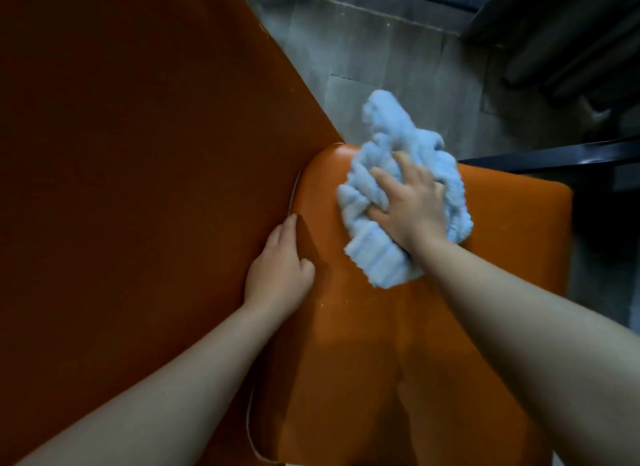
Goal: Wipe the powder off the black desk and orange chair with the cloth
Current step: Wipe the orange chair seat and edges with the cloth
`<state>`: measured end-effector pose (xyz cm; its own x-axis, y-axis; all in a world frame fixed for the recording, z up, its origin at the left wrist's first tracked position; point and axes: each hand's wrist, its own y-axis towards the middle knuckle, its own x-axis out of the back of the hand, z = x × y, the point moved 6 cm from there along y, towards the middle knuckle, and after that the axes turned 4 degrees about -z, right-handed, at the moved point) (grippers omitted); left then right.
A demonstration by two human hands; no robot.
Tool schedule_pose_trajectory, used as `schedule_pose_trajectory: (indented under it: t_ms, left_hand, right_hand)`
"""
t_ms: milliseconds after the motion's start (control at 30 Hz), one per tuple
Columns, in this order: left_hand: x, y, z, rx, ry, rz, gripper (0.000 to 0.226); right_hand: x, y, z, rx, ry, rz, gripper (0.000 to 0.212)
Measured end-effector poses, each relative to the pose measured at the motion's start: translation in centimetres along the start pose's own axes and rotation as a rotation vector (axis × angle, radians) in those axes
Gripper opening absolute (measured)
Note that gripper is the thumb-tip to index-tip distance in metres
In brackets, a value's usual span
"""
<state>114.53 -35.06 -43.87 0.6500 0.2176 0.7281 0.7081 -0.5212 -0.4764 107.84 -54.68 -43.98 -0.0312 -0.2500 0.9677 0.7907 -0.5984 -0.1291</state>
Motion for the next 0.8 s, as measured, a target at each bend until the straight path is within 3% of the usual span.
schedule_pose_trajectory:
  t_ms: [133,267,367,433,467,533,633,700,800]
  left_hand:
    - [0.4,-1.0,-1.2,-0.118,0.045,-0.056,0.068]
    - [0.4,-1.6,-1.6,-0.126,0.057,-0.047,0.067]
    - [0.0,-2.3,-1.9,-0.135,0.068,-0.029,0.067]
    - [-0.4,-2.7,-2.1,-0.144,0.07,-0.03,0.066]
    - [-0.6,-2.9,-2.4,-0.149,0.07,-0.029,0.066]
    - [-1.3,-3.3,-3.1,-0.161,0.085,-0.025,0.066]
    - [-2.3,-3.7,-4.3,-0.199,0.111,-0.036,0.066]
    - [-2.9,-3.8,-5.0,-0.222,0.126,-0.038,0.066]
    - [-3.9,-4.2,-5.9,-0.23,0.14,0.002,0.066]
  right_hand:
    - [2.5,-5.0,-8.0,-0.291,-0.001,-0.083,0.051]
    - [5.2,-10.1,-15.0,-0.633,-0.007,-0.087,0.048]
    - [9.4,-12.4,-17.2,-0.864,0.096,-0.342,0.043]
    - [10.9,-11.4,-15.0,-0.765,0.131,-0.469,0.043]
    - [10.7,-10.1,-13.1,-0.657,0.074,-0.423,0.045]
    - [8.1,-7.3,-9.4,-0.469,-0.003,-0.182,0.052]
    - [2.7,-6.1,-8.1,-0.431,0.023,0.18,0.064]
    - [1.2,-6.8,-9.9,-0.446,0.023,0.194,0.067]
    - [1.4,-8.9,-12.6,-0.495,0.063,0.078,0.062]
